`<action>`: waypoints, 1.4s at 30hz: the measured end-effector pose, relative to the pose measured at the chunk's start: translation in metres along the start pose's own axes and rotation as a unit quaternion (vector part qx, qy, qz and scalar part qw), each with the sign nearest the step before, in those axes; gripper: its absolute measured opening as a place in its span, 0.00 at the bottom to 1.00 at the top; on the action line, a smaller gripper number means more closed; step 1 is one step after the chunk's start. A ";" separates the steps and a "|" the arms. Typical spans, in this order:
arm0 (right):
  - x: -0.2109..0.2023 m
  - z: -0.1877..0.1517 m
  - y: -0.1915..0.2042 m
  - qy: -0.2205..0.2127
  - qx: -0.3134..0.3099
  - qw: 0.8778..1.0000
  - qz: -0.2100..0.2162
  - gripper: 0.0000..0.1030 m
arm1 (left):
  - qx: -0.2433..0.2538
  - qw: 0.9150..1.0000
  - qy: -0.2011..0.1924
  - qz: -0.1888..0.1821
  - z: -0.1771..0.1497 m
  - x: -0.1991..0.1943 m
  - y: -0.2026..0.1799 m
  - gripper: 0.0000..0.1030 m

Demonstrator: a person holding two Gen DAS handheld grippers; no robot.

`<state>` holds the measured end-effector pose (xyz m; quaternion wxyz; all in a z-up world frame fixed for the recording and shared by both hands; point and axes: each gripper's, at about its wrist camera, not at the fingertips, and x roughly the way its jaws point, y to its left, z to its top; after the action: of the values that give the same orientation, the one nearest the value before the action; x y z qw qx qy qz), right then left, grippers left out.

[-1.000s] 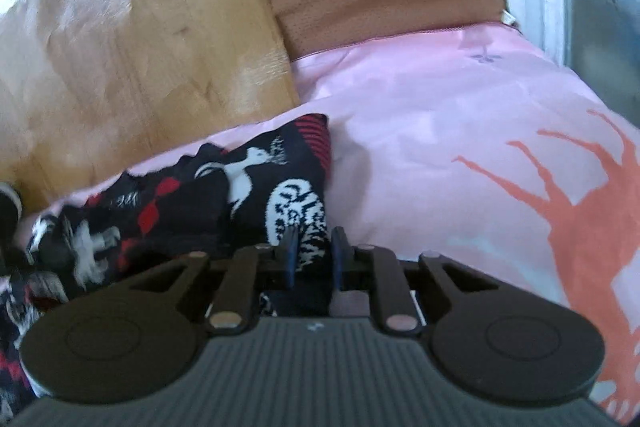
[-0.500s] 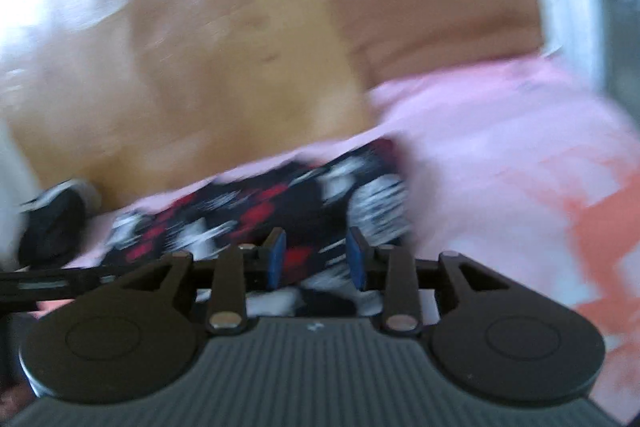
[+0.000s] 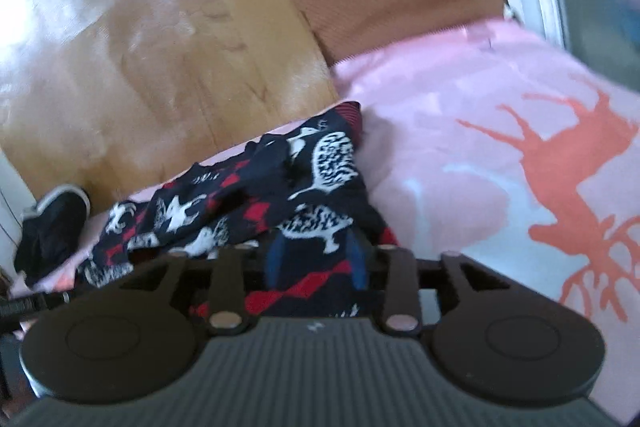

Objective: Fold small clothes

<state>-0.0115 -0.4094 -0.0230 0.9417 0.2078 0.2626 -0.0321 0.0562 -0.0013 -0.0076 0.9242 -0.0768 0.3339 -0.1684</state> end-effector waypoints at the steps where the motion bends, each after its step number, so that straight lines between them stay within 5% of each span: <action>1: 0.002 -0.005 0.001 0.001 -0.008 1.000 -0.008 0.41 | 0.000 1.000 0.000 -0.002 0.000 0.000 0.000 0.85; 14: 0.006 -0.008 -0.009 -0.017 0.019 0.999 -0.044 0.42 | 0.002 1.000 -0.003 0.007 -0.003 -0.003 -0.006 0.86; 20: 0.003 -0.009 -0.015 -0.032 0.052 0.996 -0.069 0.28 | 0.005 1.000 -0.006 0.003 -0.004 -0.005 -0.006 0.88; 28: 0.004 -0.010 -0.011 -0.032 0.043 0.995 -0.085 0.28 | -0.003 1.000 0.008 -0.019 -0.001 -0.001 -0.002 0.97; 42: 0.004 -0.010 -0.011 -0.032 0.041 0.998 -0.045 0.51 | -0.018 0.999 0.001 -0.037 0.000 0.000 0.005 1.00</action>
<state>-0.0148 -0.4152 -0.0365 0.9378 0.2331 0.2403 -0.0917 0.0570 0.0036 -0.0090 0.9153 -0.1060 0.3350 -0.1968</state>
